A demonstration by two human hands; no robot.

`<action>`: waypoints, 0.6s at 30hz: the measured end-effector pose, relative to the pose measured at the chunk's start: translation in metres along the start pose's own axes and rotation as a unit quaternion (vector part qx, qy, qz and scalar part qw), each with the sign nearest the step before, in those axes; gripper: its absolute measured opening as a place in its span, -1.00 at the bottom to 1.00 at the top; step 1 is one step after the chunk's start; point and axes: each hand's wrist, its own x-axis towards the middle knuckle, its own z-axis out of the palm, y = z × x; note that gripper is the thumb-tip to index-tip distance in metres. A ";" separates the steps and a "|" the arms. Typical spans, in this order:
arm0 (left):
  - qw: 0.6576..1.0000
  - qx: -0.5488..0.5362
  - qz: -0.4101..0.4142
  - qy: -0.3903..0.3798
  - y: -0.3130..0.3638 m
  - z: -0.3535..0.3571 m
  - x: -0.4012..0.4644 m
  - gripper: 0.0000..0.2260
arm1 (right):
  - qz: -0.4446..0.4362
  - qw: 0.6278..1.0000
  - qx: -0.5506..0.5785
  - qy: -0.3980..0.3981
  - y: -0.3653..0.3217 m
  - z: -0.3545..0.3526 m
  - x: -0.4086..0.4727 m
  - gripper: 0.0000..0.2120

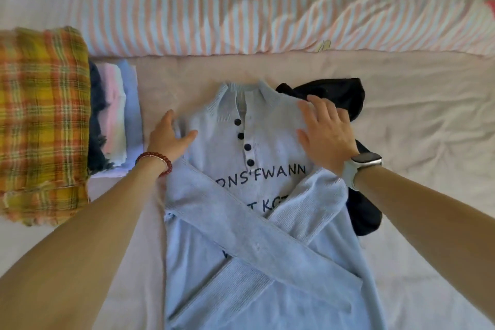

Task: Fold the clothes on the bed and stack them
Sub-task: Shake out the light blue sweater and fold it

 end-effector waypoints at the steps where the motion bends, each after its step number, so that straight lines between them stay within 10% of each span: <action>1: 1.000 -0.005 -0.012 -0.003 0.004 0.000 0.006 -0.36 | 0.020 0.999 0.006 -0.036 0.001 0.002 0.016 -0.49; 13: 0.991 0.059 -0.012 -0.119 0.036 0.001 0.017 -0.78 | 0.088 0.979 0.144 -0.111 -0.013 0.006 0.069 -0.85; 18: 0.965 0.111 0.214 0.108 0.036 -0.017 -0.051 -0.70 | -0.083 0.972 0.168 0.139 0.000 -0.017 0.009 -0.83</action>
